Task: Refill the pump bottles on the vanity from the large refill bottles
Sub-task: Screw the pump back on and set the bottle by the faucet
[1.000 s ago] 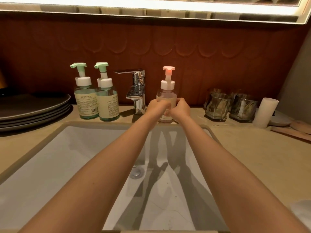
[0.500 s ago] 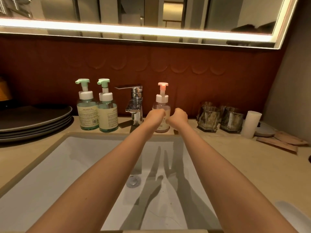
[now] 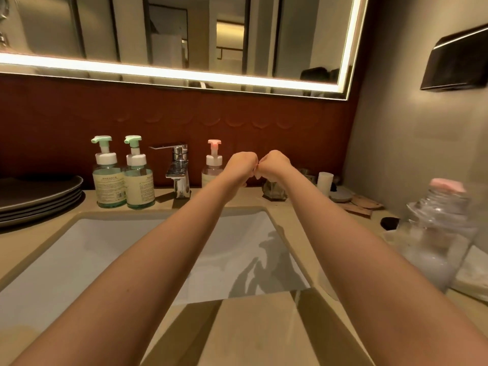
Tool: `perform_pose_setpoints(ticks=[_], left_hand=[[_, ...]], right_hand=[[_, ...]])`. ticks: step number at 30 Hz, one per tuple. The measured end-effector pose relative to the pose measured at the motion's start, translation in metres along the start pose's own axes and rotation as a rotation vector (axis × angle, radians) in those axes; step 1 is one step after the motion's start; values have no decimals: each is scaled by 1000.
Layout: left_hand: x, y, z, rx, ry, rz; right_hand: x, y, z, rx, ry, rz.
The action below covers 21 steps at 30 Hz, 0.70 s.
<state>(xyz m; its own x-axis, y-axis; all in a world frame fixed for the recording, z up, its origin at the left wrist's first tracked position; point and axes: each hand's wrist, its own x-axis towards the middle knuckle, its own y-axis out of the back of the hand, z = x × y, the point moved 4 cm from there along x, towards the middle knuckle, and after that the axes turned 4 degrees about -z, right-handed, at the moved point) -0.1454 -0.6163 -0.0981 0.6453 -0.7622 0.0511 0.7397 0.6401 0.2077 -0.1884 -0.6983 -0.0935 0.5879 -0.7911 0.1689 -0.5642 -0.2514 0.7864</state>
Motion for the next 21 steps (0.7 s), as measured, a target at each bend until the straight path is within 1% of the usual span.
perform_pose_setpoints(ticks=[2,5,13,16,18,21], left_hand=[[0,-8,3,37,-26,-18],[-23,-33,16,59,-109,-138],[-52,-90,55,127,-275,-287],[-60,-113,60,80,-271,-356],[-64,-129,59,74,-267,-405],[-69,-145,54,73,-259,-450]], right_hand=[[-11,16,4,-55,-22,-20],[-27,47,14,-115,-49,-9],[-64,131,40,-107,-69,64],[-76,160,64,-160,-121,120],[-84,176,83,-256,-173,139],[-98,186,107,-384,-271,93]])
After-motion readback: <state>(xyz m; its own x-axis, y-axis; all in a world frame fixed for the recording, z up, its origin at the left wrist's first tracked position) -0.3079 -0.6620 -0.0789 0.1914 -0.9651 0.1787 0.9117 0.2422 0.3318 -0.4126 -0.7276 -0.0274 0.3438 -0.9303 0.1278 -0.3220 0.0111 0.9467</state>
